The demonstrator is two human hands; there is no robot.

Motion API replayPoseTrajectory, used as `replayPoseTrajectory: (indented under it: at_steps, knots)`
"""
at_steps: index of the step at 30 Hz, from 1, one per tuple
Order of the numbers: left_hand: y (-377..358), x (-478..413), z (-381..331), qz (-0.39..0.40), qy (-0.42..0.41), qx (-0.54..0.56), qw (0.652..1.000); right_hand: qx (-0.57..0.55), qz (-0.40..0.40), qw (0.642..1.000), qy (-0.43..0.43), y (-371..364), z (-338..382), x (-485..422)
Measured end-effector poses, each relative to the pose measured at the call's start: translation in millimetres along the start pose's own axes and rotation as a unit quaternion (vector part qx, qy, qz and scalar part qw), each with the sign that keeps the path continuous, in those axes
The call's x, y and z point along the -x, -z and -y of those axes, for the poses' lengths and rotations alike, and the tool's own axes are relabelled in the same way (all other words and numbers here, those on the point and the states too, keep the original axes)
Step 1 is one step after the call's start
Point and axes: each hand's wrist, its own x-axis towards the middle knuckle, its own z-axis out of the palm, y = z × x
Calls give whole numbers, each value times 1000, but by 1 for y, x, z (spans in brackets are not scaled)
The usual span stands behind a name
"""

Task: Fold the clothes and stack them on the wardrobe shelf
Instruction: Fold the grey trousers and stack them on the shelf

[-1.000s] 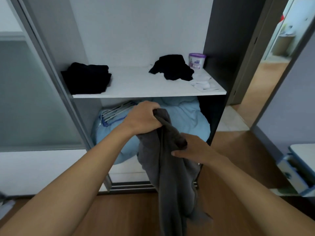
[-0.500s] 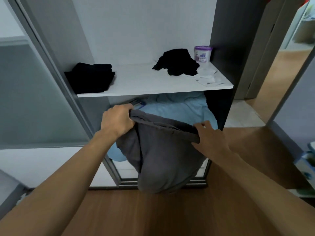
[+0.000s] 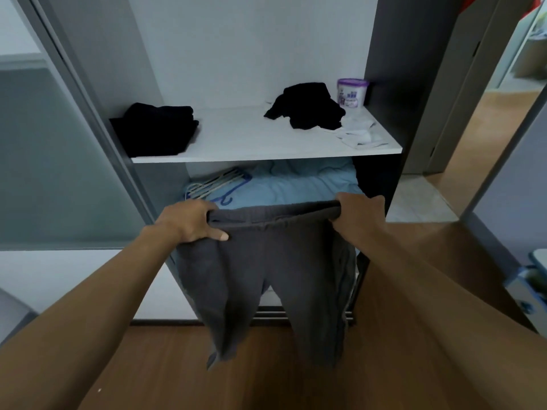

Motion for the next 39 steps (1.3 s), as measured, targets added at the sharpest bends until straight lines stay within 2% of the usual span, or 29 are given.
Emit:
replayPoseTrajectory:
  at_steps: [3,5,9,11,12,14,15,16,20,23,24,27,30,32,34,37,39]
  knots:
    - [-5,2,6,121,57,-7,991,-70,14,996,50,21,12,1]
    - [-11,4,3,175,73,-20,982,-96,20,992,75,35,23,3]
    - [-28,16,-13,249,19,0,968,-150,-13,983,101,60,52,9]
    - [-43,22,-27,221,-37,96,970,-173,-11,980,97,71,63,10]
    - [-51,25,-37,195,-69,180,962,-178,-11,979,96,75,68,10]
    - [-61,29,-62,158,-120,363,911,-179,-15,980,91,80,74,9]
    - [-63,28,-74,136,-132,414,890,-178,-17,980,85,82,75,8]
    - [-64,26,-85,108,-141,429,886,-180,-19,980,76,83,75,8]
    - [-55,17,-105,29,-155,370,916,-188,-37,981,31,84,62,6]
    - [-45,13,-110,10,-111,371,922,-175,-60,983,12,87,48,3]
    - [-41,11,-113,10,-87,395,915,-157,-67,985,14,87,42,3]
    - [-23,8,-122,-7,-8,498,867,-81,-58,995,27,83,23,5]
    - [-7,4,-131,-23,38,568,822,-57,5,998,2,72,7,12]
    - [0,5,-139,-20,68,613,787,-153,60,986,-23,62,5,17]
    - [5,9,-145,-11,108,665,739,-267,104,957,-36,55,11,24]
    - [10,14,-145,5,150,726,671,-340,114,934,-5,44,22,30]
    - [11,18,-140,16,146,739,657,-347,90,932,45,41,28,34]
